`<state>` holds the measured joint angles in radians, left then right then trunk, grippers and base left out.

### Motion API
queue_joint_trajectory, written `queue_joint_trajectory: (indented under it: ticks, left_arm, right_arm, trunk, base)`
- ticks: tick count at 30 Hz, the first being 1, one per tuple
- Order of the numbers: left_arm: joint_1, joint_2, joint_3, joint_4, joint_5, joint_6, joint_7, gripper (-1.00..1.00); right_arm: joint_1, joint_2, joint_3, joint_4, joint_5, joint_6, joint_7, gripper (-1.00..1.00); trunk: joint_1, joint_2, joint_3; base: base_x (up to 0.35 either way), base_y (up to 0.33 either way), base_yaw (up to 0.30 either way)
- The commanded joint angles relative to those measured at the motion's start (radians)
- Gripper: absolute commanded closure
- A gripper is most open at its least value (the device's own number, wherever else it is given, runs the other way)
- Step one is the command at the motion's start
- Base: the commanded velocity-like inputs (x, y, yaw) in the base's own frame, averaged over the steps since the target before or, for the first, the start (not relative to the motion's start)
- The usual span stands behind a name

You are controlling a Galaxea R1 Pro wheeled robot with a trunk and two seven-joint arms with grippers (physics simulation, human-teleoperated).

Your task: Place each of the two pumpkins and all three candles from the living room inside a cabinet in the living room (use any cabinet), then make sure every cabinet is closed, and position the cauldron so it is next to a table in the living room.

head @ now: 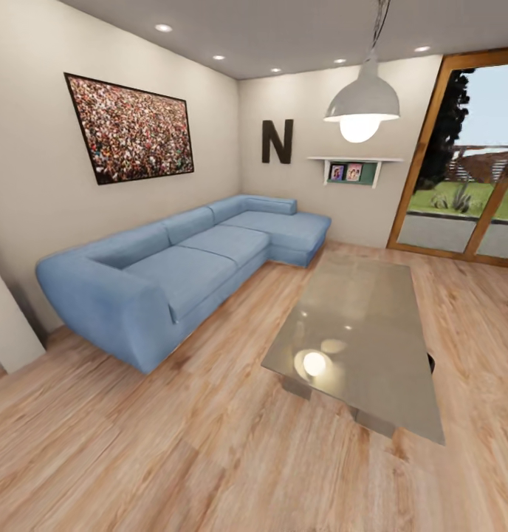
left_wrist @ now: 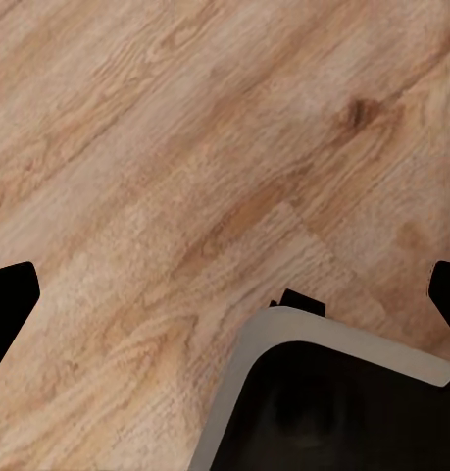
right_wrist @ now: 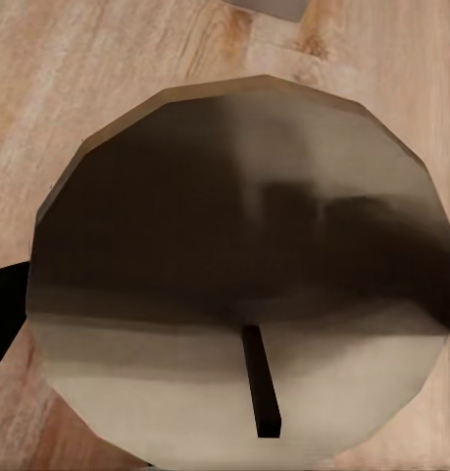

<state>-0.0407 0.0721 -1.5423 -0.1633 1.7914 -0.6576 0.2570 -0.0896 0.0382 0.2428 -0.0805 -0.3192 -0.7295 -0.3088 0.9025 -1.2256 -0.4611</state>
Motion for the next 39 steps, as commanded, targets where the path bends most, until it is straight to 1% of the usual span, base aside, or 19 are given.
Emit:
queue_joint_trajectory:
  ticks: [1, 10, 12, 34, 37, 39]
  left_arm:
    - [-0.001, 0.001, -0.009, -0.004, 0.002, -0.004, 0.010, -1.00]
    - [-0.001, 0.005, -0.007, -0.004, 0.006, -0.008, 0.011, -1.00]
    - [-0.001, 0.005, -0.007, -0.004, 0.006, -0.008, 0.011, -1.00]
    - [-0.001, 0.003, -0.007, -0.004, 0.006, 0.003, 0.011, -1.00]
    - [-0.001, 0.002, -0.007, -0.004, 0.006, 0.020, 0.011, -1.00]
    - [-0.001, 0.002, -0.007, -0.004, 0.005, 0.048, 0.010, -1.00]
  right_arm:
    - [-0.001, 0.000, 0.009, 0.001, -0.006, -0.002, -0.004, 1.00]
    - [-0.001, 0.000, 0.009, 0.001, -0.006, -0.003, -0.004, 1.00]
    - [-0.001, 0.000, 0.009, 0.001, -0.006, -0.003, -0.004, 1.00]
    - [-0.001, 0.000, 0.009, 0.001, -0.006, -0.002, -0.004, 1.00]
    - [-0.001, 0.000, 0.009, 0.001, -0.006, -0.002, -0.005, 1.00]
    - [-0.001, 0.000, 0.009, 0.001, -0.006, -0.002, -0.004, 1.00]
  trunk:
    - [-0.004, 0.007, 0.002]
    - [-0.004, 0.007, 0.002]
    - [-0.004, 0.007, 0.002]
    - [-0.004, 0.007, 0.002]
    - [-0.004, 0.007, 0.002]
    - [-0.004, 0.007, 0.002]
  base:
    - [0.000, 0.000, -0.298]
    - [0.000, -0.001, -0.298]
    - [0.000, -0.164, -0.298]
    - [0.000, -0.299, -0.298]
    - [0.000, -0.155, -0.298]
    - [0.000, -0.052, -0.298]
